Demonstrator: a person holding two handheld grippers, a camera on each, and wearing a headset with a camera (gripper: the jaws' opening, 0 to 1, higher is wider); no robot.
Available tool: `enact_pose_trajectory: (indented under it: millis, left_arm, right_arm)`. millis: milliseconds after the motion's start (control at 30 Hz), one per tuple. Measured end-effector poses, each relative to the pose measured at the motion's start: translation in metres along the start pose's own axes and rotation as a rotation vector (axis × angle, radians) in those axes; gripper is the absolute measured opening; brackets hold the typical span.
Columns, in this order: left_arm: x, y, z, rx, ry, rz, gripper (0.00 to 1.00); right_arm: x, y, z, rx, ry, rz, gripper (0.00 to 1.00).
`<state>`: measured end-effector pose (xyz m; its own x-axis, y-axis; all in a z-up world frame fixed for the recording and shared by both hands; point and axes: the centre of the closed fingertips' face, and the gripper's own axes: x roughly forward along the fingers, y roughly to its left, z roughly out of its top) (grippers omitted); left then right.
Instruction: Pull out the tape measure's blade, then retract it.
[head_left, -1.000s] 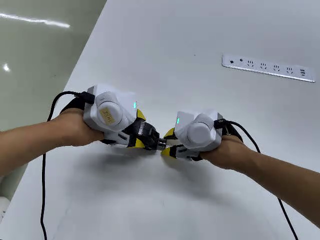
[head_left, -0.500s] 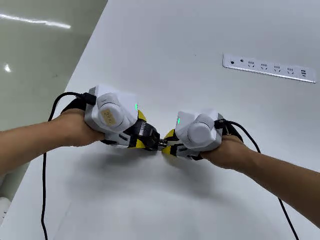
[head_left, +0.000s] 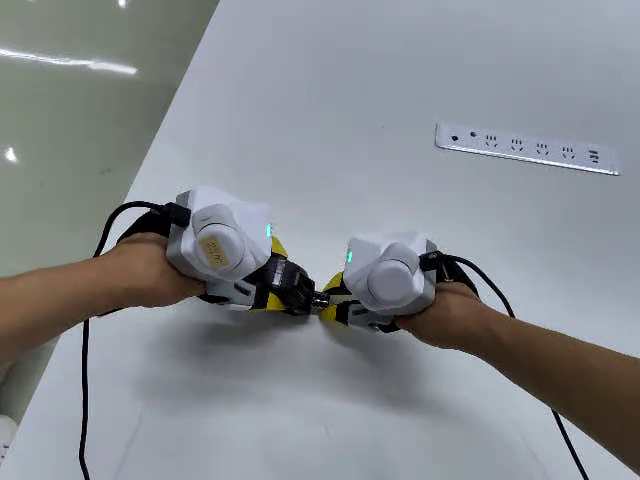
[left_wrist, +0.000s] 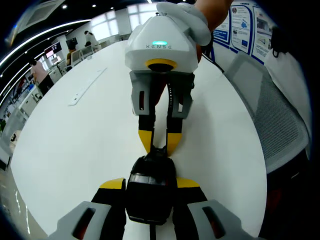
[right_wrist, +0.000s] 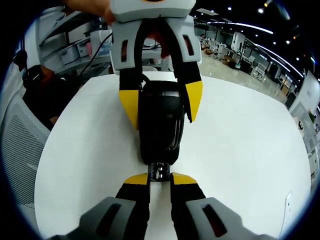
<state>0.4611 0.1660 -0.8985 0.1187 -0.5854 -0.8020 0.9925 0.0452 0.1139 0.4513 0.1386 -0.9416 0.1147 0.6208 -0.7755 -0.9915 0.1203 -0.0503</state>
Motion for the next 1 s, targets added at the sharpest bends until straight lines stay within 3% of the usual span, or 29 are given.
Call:
enact_pose_trajectory:
  millis: [400,1000]
  left_arm:
    - [0.0006,0.0008,-0.0024,0.021,0.023,-0.007,0.32]
    - [0.0007,0.0006,-0.0008,0.014,0.035,-0.010,0.31]
  right_arm:
    - [-0.0028,0.0011,0.0012,-0.026,0.003,-0.017,0.13]
    - [-0.0088,-0.0009,-0.0054,0.016,-0.014,-0.027,0.13]
